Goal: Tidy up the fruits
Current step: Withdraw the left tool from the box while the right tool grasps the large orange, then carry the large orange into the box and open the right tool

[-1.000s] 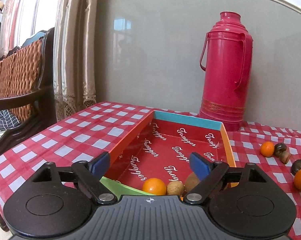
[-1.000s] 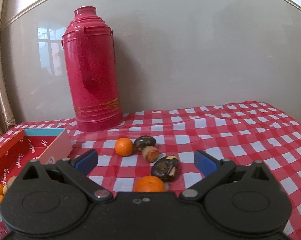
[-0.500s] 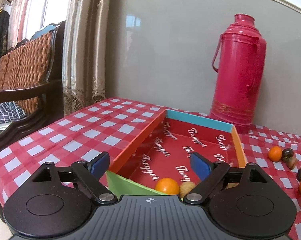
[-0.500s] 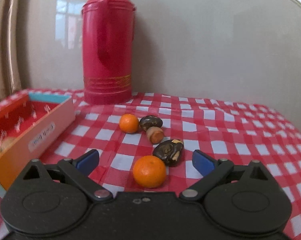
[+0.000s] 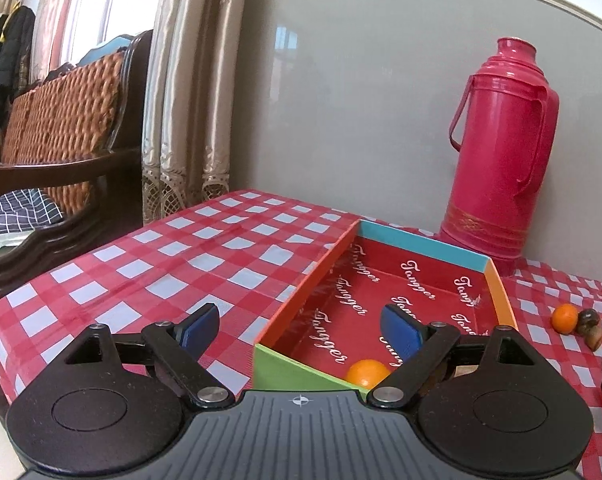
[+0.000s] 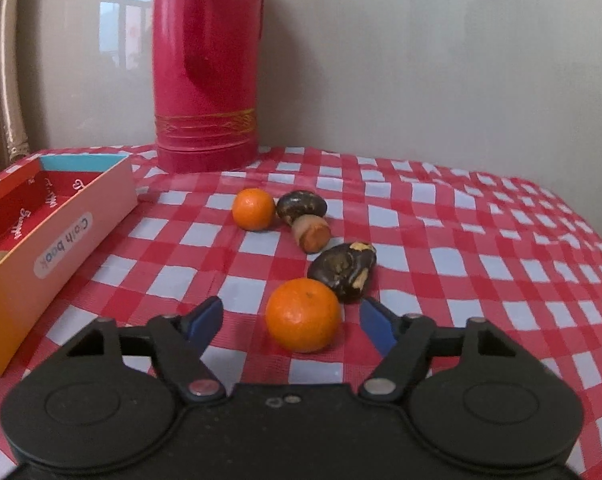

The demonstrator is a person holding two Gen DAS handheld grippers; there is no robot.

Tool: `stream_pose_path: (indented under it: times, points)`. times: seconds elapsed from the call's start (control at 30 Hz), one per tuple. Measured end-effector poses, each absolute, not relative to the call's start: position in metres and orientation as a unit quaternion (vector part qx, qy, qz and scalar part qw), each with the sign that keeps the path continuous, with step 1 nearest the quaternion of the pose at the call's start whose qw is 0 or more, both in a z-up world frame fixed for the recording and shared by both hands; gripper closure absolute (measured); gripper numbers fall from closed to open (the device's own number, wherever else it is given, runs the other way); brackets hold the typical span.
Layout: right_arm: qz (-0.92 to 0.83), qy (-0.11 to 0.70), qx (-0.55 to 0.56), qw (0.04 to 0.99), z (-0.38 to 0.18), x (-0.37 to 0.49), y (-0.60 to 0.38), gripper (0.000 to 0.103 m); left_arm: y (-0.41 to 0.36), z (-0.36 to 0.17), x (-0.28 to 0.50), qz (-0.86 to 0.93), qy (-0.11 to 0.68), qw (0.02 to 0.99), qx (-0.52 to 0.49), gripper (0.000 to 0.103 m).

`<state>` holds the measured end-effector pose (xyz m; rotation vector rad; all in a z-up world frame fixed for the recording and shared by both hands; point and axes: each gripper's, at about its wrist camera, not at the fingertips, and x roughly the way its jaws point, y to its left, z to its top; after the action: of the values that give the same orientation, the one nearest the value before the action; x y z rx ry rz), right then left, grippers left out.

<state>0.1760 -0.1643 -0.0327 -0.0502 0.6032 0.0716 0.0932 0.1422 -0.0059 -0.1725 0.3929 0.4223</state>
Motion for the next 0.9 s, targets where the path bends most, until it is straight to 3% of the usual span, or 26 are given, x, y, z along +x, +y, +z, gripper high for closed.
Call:
stream_pose_path:
  times: [0.07,0.2,0.23,0.9]
  points:
    - [0.034,0.302,-0.021,0.952,-0.034,0.178,-0.165,0.043,0.144,-0.006,0.093,0.207,0.195,0.955,-0.086,0.016]
    - [0.028,0.320,-0.021,0.947,-0.039,0.184,-0.164,0.068,0.146,-0.006,0.093,0.207,0.196,0.955,-0.086,0.016]
    - [0.031,0.320,-0.018,0.947,-0.039,0.185,-0.164,0.069,0.147,-0.006,0.092,0.206,0.195,0.955,-0.087,0.016]
    - [0.065,0.279,-0.009,0.958,-0.009,0.171,-0.131,0.070,0.173,-0.007,0.075,0.229,0.193,0.950,-0.091,0.016]
